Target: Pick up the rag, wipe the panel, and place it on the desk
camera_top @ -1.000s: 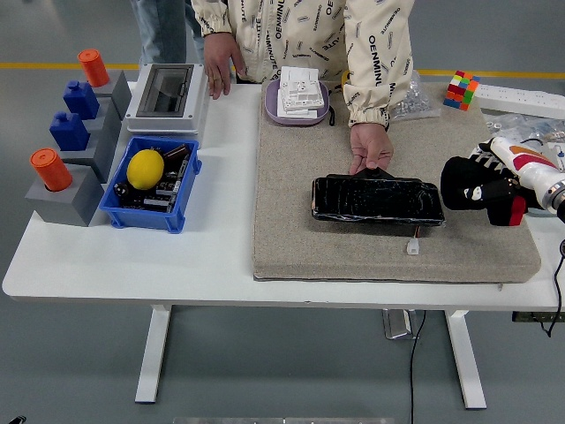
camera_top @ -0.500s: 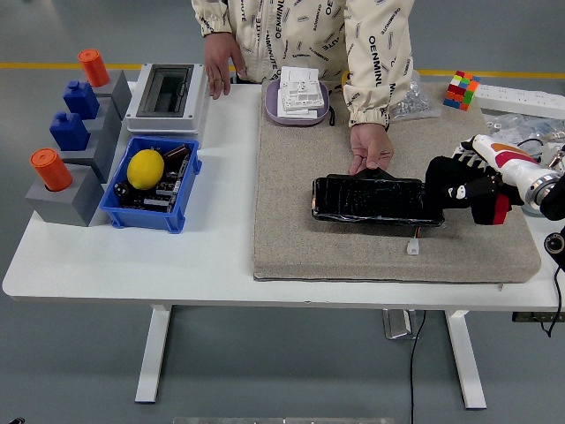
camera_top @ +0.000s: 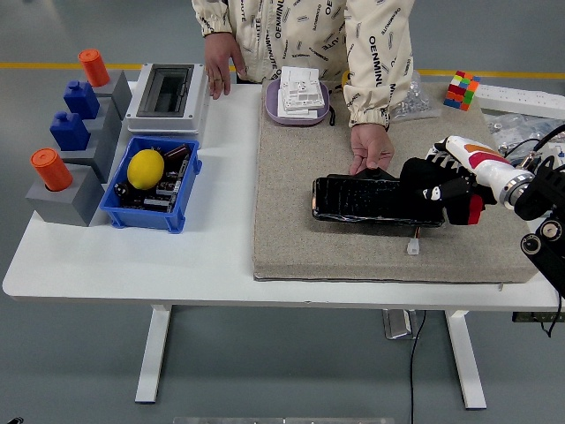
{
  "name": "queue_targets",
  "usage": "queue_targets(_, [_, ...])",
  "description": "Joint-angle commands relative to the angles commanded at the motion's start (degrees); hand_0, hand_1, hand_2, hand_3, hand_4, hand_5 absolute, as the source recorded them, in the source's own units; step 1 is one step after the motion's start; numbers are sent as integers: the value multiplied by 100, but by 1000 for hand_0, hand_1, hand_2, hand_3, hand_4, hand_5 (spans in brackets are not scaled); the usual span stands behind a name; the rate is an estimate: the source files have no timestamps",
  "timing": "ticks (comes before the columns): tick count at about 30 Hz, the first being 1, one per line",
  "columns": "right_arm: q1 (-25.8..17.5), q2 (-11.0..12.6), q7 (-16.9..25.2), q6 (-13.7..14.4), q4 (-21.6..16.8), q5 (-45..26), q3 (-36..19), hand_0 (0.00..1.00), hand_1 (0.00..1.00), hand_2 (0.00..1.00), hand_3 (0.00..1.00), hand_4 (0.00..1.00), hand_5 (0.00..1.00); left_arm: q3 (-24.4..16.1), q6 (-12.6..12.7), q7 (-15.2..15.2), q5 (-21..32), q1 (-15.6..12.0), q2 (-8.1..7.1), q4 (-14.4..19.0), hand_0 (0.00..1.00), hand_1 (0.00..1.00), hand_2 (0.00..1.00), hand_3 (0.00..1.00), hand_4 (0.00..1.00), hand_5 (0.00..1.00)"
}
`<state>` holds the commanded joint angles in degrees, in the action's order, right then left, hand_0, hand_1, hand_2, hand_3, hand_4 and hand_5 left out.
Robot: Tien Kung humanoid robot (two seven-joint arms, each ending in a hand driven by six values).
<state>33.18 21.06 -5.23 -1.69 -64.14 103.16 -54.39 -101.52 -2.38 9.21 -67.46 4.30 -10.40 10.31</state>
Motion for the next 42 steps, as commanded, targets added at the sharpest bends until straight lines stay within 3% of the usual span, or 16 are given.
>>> queue_targets(19, [78, -743, 19, 39, 72, -5, 228, 287, 399, 459, 450, 882, 2, 7, 8, 10, 16, 18, -19, 0, 721, 716, 768, 620, 684, 571])
queue_targets(42, [365, -1297, 24, 49, 138, -3, 461, 287, 401, 459, 451, 889, 2, 85, 10, 19, 50, 30, -58, 0, 721, 716, 767, 620, 684, 572])
